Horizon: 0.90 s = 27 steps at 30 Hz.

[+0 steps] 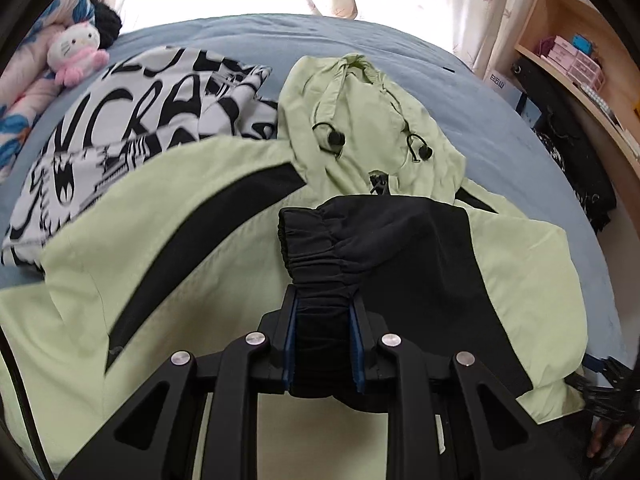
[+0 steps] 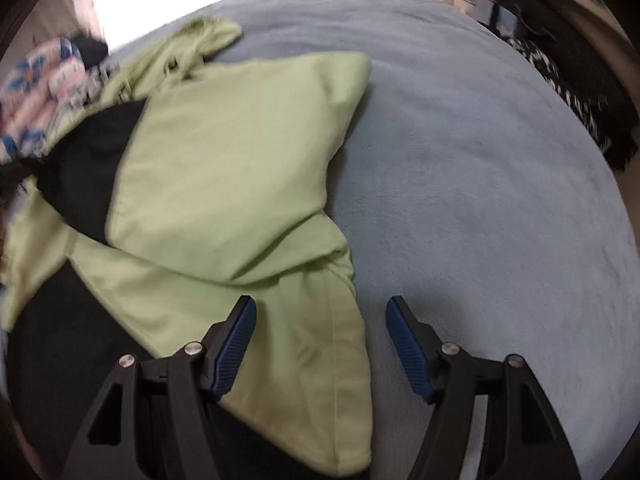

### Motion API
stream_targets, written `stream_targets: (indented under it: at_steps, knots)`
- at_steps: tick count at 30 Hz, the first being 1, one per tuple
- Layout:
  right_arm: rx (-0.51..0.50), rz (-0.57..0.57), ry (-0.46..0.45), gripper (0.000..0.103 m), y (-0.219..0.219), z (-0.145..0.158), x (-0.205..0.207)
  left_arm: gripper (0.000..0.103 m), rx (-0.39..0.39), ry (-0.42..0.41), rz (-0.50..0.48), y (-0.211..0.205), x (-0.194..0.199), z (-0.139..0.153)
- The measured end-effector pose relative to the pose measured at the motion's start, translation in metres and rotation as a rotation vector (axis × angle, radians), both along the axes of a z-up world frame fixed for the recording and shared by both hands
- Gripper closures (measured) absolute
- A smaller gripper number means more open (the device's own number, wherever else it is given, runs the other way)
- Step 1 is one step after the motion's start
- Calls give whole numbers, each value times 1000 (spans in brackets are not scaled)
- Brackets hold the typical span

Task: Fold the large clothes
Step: 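Lay the sleeve cuff on the jacket front and open the left tool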

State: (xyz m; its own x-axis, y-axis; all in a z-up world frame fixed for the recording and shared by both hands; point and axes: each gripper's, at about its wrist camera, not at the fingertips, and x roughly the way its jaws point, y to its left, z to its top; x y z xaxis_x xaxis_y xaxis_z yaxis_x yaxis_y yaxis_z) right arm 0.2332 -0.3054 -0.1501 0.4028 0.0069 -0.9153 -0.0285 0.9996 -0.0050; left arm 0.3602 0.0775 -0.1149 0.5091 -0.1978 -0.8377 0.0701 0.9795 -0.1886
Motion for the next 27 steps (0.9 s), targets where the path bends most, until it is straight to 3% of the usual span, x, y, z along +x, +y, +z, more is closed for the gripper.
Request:
stream_targets:
  at_steps: [2, 5, 8, 10, 11, 12, 14, 16, 18, 19, 20, 21, 23, 27]
  knots:
    - [-25, 11, -31, 37, 6, 0, 10, 83, -15, 4, 9, 2, -4, 0]
    - [31, -26, -56, 86, -5, 10, 16, 83, -20, -16, 5, 1, -7, 9]
    - [71, -89, -23, 86, -25, 2, 13, 83, 59, -46, 21, 0, -14, 7]
    - [93, -95, 16, 86, -29, -5, 9, 83, 88, 23, 20, 3, -15, -14]
    - [90, -90, 24, 84, -29, -1, 6, 83, 107, 57, 12, 5, -18, -26]
    - [97, -95, 41, 76, -29, 4, 5, 82, 114, 75, -4, 5, -20, -32]
    - [196, -97, 68, 59, -35, 19, 2, 80, 103, 90, -55, 5, -30, -36]
    - [302, -85, 28, 51, -39, 39, 0, 75, 68, 88, -90, 9, -36, -27]
    - [376, -94, -41, 31, -42, 61, 6, 63, 34, 60, -98, 15, -38, -14]
    - [391, -99, -60, 26, -43, 65, 9, 57, 21, 44, -93, 18, -36, -8]
    - [399, -115, -90, 22, -43, 70, 21, 45, 14, 17, -74, 23, -33, -2]
    - [392, -123, -98, 22, -44, 70, 29, 38, 15, -1, -53, 26, -29, 2]
    - [371, -164, -93, 22, -45, 60, 61, 37, 7, -4, -7, 31, -14, 2]
    - [380, -256, -40, 22, -53, 25, 123, 37, -45, 88, 27, 29, 21, -23]
